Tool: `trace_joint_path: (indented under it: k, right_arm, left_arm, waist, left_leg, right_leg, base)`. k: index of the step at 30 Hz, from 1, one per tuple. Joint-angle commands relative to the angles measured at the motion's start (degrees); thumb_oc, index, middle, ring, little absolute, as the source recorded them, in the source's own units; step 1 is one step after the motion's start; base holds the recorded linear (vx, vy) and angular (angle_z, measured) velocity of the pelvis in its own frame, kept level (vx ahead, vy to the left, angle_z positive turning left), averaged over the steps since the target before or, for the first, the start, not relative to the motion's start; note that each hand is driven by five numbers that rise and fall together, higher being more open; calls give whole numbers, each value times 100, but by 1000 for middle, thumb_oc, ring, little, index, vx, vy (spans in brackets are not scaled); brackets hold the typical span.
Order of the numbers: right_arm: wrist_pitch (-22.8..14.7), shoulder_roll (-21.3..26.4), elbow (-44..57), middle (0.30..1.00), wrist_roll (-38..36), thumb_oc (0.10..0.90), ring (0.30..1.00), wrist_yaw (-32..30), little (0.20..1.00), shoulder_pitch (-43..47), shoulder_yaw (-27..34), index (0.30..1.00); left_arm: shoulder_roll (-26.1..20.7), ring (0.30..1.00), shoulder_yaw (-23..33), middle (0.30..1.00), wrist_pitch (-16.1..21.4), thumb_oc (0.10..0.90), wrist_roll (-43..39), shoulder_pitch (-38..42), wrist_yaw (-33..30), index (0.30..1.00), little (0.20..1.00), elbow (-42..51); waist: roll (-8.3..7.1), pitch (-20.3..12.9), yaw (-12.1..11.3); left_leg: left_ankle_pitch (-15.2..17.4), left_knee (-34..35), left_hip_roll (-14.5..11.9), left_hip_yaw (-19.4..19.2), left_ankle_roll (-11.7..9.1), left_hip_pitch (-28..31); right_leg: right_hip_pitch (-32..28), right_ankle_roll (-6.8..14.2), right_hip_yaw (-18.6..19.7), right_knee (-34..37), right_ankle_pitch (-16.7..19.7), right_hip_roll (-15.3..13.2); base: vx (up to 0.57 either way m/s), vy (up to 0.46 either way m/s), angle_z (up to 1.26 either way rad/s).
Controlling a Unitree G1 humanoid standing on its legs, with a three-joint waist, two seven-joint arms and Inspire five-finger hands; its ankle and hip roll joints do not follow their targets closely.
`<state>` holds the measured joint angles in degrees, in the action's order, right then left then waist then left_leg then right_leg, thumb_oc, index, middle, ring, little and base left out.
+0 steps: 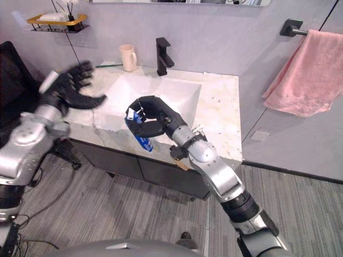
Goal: Organize the bathroom.
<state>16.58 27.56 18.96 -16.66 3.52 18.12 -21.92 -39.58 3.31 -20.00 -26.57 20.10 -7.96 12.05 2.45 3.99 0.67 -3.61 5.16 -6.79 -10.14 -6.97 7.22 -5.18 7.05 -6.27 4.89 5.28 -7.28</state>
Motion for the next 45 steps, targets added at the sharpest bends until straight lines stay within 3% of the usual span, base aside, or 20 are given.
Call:
trace_joint_path:
  k: [1, 5, 9, 12, 15, 16, 17, 19, 22, 25, 27, 29, 30, 32, 35, 36, 40, 45]
  right_arm:
    - [-676, -150, 1245, 300, -211, 400, 300, -170, 300, 406, 462, 300]
    - [-755, -54, 1406, 300, -241, 400, 300, -188, 300, 297, 532, 300]
    - [-942, 68, 1520, 300, -339, 400, 300, -293, 300, 205, 704, 300]
    - [-1102, 69, 1602, 300, -258, 400, 300, -370, 300, -3, 863, 300]
    - [-1203, 38, 1604, 300, -135, 400, 300, -365, 300, -142, 923, 300]
    - [-1392, 21, 1654, 300, -27, 400, 300, -375, 300, -431, 1124, 300]
    - [-1435, 20, 1667, 300, -25, 400, 300, -371, 300, -505, 1168, 300]
    - [-1736, 16, 1633, 300, -37, 400, 300, -250, 300, -859, 1515, 300]
    - [-1912, 204, 1549, 300, -141, 400, 300, -202, 300, -997, 2036, 300]
    - [-1887, 321, 1451, 300, -244, 400, 300, -251, 300, -907, 2271, 300]
    - [-1772, 501, 1297, 300, -408, 400, 300, -411, 300, -643, 2434, 300]
    - [-1763, 526, 1272, 300, -417, 400, 300, -436, 300, -610, 2445, 300]
    - [-1704, 661, 1059, 300, -563, 400, 300, -584, 300, -346, 2514, 300]
    - [-1700, 673, 1048, 300, -581, 400, 300, -592, 300, -329, 2520, 300]
    - [-1738, 840, 802, 300, -797, 400, 300, -808, 300, -60, 2552, 300]
    - [-1729, 876, 782, 300, -797, 400, 300, -838, 300, -7, 2553, 300]
    - [-1571, 1226, 593, 300, -977, 400, 300, -976, 300, 443, 2554, 300]
    - [-1440, 1748, 425, 300, -1125, 400, 300, -1029, 300, 967, 2745, 300]
  left_arm:
    - [-625, 900, 392, 900, 580, 800, 96, 752, -371, 900, 900, 197]
    - [-742, 900, 685, 900, 612, 800, 123, 423, -562, 900, 900, 180]
    - [-681, 900, 1215, 900, 974, 800, 205, -101, -1378, 900, 900, 225]
    - [-365, 900, 1733, 900, 1223, 800, 209, -724, -2403, 900, 900, 263]
    - [-152, 900, 1951, 900, 1147, 800, 185, -1079, -2896, 900, 900, 249]
    - [550, 900, 2248, 900, 1252, 800, -126, -1884, -3344, 900, 900, 252]
    - [700, 900, 2302, 900, 1288, 800, -197, -2042, -3482, 900, 900, 261]
    - [1451, 900, 2538, 900, 1309, 800, -185, -2771, -3664, 900, 900, 161]
    - [2008, 900, 2607, 900, 1122, 800, -260, -3421, -3922, 900, 900, -426]
    - [2146, 900, 2609, 900, 1019, 800, -319, -3622, -3898, 900, 900, -977]
    - [2273, 900, 2541, 900, 1167, 800, -444, -3721, -3535, 900, 900, -2052]
    - [2270, 900, 2522, 900, 1125, 800, -444, -3712, -3457, 900, 900, -2206]
    - [2370, 900, 2235, 900, 1444, 800, -222, -3718, -2592, 900, 900, -3888]
    - [2372, 900, 2202, 900, 1526, 800, -195, -3715, -2543, 900, 900, -4029]
    - [2436, 900, 1613, 900, 1774, 800, 428, -3622, -1450, 900, 900, -6120]
    - [2443, 900, 1503, 900, 1571, 800, 632, -3594, -1234, 900, 900, -6350]
    - [2373, 900, 1105, 900, 1678, 800, 851, -3410, -155, 900, 900, -7700]
    - [2219, 900, 655, 900, 1658, 800, 1548, -3193, 467, 900, 900, -8504]
  waist:
    - [-58, -449, -73]
    - [-67, -452, -107]
    - [-106, -449, -198]
    - [-161, -460, -312]
    - [-184, -468, -348]
    - [-275, -457, -443]
    - [-281, -464, -453]
    - [-356, -439, -535]
    - [-455, -423, -621]
    - [-473, -412, -656]
    - [-507, -409, -665]
    - [-503, -404, -667]
    - [-508, -402, -648]
    - [-509, -399, -645]
    - [-500, -381, -580]
    - [-496, -375, -568]
    - [-495, -365, -481]
    - [-549, -371, -381]
  left_leg:
    - [576, -167, -96, -278, 14, 350]
    - [576, -169, -100, -256, 7, 326]
    - [586, -161, -104, -230, 13, 306]
    - [588, -156, -103, -171, 23, 272]
    - [591, -173, -106, -135, 19, 246]
    - [559, -184, -106, -43, 33, 184]
    - [580, -175, -110, -23, 31, 199]
    - [577, -171, -120, 52, 35, 169]
    - [557, -142, -133, 103, 36, 142]
    - [556, -138, -139, 108, 25, 139]
    - [593, -133, -151, 99, 16, 171]
    - [593, -139, -154, 97, 15, 169]
    - [588, -162, -153, 77, 18, 159]
    - [587, -163, -153, 73, 18, 158]
    - [572, -230, -142, 11, 34, 119]
    - [576, -250, -140, 7, 39, 109]
    - [625, -341, -115, -11, 55, 96]
    - [682, -380, -56, -49, 77, 111]
  right_leg:
    - [63, 18, -34, 11, -548, 86]
    - [78, 19, -63, 11, -547, 79]
    - [83, 8, -118, 11, -558, 57]
    - [64, -8, -197, 11, -574, 30]
    - [62, -7, -228, 11, -573, 18]
    - [68, -35, -286, 11, -559, 2]
    - [46, -35, -304, 11, -589, 4]
    - [21, -77, -347, 11, -616, 17]
    - [5, -115, -391, 11, -632, 34]
    - [-12, -135, -415, 11, -640, 46]
    - [-51, -135, -429, 11, -682, 54]
    - [-52, -138, -429, 11, -681, 56]
    - [-52, -132, -428, 11, -659, 58]
    - [-53, -130, -427, 11, -658, 58]
    - [-50, -100, -427, 11, -607, 32]
    - [-54, -100, -426, 11, -601, 29]
    - [-72, -99, -416, -41, -623, -2]
    - [-106, -76, -415, -84, -654, -45]
  base:
    - [0, 0, 0]
    - [-21, 7, 11]
    - [-36, 3, 5]
    - [-22, -5, 2]
    - [-34, -13, 12]
    - [-34, -22, 19]
    - [-58, -26, 8]
    - [-24, -12, 12]
    - [-31, -2, 16]
    - [-20, 27, 11]
    - [5, 34, 4]
    - [-19, 34, -1]
    - [-37, 65, -4]
    - [-32, 50, -3]
    - [-57, 80, -1]
    - [-51, 91, -5]
    - [-18, 72, -1]
    - [7, 79, -1]
